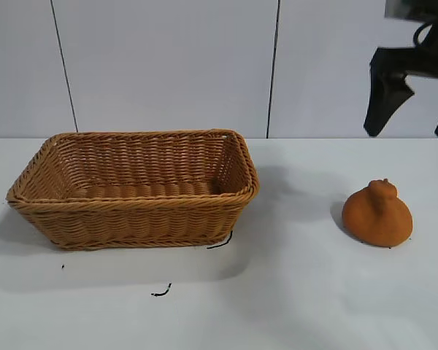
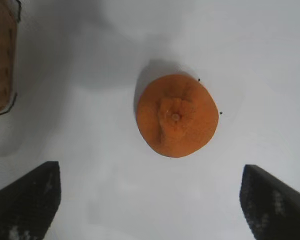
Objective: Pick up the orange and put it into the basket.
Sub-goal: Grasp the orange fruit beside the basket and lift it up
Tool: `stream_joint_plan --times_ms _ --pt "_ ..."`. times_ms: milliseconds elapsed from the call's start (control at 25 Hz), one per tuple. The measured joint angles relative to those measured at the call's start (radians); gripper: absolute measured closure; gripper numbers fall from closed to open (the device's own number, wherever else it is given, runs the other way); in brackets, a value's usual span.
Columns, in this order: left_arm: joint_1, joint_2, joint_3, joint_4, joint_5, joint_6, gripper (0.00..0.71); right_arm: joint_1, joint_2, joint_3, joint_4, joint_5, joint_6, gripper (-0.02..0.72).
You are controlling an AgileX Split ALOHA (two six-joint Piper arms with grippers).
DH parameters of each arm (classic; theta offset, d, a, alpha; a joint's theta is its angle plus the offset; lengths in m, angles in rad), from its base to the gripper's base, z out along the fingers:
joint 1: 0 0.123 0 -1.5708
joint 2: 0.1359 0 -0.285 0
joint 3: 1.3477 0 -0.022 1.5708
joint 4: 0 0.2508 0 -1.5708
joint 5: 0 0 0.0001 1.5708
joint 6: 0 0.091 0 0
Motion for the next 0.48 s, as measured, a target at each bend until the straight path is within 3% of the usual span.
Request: stream_joint_plan --times_ms 160,240,320,480 --pt "0.0 0.0 0.0 0.0 0.0 0.0 0.071 0.0 0.084 0.0 -0.002 -0.022 0.003 0.01" --pt "0.0 0.0 0.0 0.0 0.0 0.0 0.071 0.0 0.096 0.0 -0.003 -0.032 0.006 0.065" --pt "0.0 0.0 0.0 0.0 0.0 0.0 0.071 0.0 0.097 -0.001 -0.003 -0.039 0.008 0.169" --pt "0.0 0.0 0.0 0.0 0.0 0.0 0.071 0.0 0.08 -0.024 -0.004 -0.03 0.011 0.446"
